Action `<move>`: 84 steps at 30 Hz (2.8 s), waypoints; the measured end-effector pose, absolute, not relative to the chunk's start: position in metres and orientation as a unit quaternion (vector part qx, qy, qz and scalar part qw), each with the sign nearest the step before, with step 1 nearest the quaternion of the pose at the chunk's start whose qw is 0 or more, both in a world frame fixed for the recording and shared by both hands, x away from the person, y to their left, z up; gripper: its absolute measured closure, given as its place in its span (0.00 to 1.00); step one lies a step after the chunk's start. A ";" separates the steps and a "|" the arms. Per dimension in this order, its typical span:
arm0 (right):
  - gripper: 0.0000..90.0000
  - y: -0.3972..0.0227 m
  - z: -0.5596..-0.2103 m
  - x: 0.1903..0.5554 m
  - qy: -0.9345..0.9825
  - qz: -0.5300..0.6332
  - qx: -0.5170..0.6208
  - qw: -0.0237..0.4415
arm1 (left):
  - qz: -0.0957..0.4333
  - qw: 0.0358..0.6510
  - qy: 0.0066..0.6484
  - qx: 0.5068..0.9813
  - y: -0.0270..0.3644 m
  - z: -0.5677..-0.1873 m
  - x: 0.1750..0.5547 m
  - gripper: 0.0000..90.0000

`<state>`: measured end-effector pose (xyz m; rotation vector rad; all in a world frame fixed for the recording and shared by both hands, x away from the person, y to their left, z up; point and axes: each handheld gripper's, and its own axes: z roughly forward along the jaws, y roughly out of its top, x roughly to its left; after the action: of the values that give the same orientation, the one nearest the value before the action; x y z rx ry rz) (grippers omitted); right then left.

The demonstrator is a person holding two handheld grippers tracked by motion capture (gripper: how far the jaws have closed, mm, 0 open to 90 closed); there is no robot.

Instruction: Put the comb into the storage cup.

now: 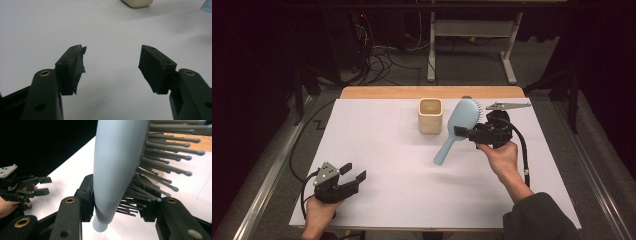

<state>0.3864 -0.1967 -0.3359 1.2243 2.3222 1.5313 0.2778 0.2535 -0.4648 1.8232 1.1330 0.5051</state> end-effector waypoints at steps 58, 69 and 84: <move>0.62 -0.196 -0.286 0.441 0.733 0.511 0.436 0.106 | 0.214 0.449 0.459 0.736 0.254 -0.467 0.282 0.41; 0.63 -0.191 -0.281 0.455 0.727 0.511 0.446 0.107 | 0.213 0.449 0.459 0.737 0.254 -0.466 0.282 0.41; 0.63 -0.184 -0.277 0.471 0.715 0.510 0.461 0.124 | 0.214 0.452 0.459 0.734 0.254 -0.466 0.281 0.41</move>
<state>0.4710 -0.1840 -0.2765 1.3453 2.0862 1.4863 0.2810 0.2537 -0.4657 1.8141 1.1332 0.5288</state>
